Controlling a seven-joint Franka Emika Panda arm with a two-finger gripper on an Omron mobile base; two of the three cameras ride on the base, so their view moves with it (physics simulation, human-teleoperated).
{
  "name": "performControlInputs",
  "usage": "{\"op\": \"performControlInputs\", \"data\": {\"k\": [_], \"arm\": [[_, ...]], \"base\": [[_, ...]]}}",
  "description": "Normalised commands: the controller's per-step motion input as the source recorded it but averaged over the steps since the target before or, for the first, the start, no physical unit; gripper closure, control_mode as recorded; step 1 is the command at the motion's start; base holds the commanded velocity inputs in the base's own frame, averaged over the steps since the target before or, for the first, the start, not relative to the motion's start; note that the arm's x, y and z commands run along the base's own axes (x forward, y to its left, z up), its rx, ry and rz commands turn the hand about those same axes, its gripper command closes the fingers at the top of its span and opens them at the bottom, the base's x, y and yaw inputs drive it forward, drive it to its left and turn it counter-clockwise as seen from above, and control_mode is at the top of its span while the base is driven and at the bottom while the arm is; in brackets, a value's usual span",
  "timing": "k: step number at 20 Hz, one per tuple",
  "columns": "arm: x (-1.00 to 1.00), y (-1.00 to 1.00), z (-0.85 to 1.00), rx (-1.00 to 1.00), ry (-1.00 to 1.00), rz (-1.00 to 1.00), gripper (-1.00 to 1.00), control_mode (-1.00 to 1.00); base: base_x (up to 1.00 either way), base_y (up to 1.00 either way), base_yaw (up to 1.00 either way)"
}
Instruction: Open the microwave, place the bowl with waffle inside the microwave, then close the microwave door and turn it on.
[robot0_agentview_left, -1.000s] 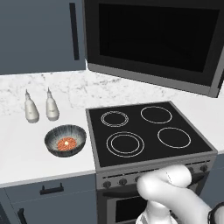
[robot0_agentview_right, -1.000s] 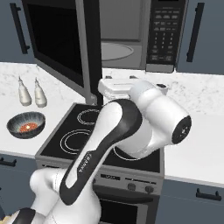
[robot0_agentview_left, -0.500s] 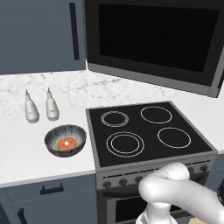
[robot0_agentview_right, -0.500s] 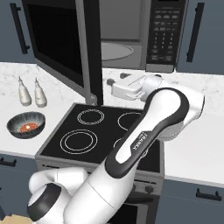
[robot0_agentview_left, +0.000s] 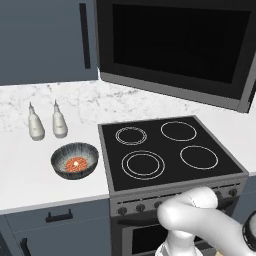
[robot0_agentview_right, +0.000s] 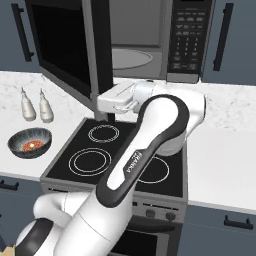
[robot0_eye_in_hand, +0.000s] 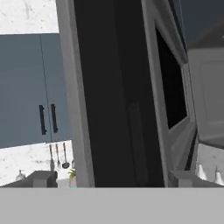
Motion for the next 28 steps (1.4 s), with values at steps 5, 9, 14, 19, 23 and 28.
{"op": "performControlInputs", "data": {"k": [5, 9, 14, 19, 23, 28], "arm": [[-0.93, 0.81, 0.0, -0.01, 0.02, 0.23, -1.0, -1.0], [-0.89, 0.92, 0.0, -0.02, 0.04, 0.28, -1.0, -1.0], [-0.62, 0.98, 0.0, -0.01, 0.02, 0.14, -1.0, -1.0], [-0.12, 0.89, 0.0, -0.03, 0.02, 0.0, -1.0, -1.0], [0.0, 0.87, 0.0, -0.04, 0.02, 0.0, -1.0, -1.0], [0.02, 0.63, -0.01, -0.03, 0.06, 0.0, -1.0, -1.0]], "base": [[0.0, 0.0, 0.0], [0.0, 0.0, 0.0], [0.0, 0.0, 0.0], [0.0, 0.0, 0.0], [0.0, 0.0, 0.0], [0.0, 0.0, 0.0]]}}
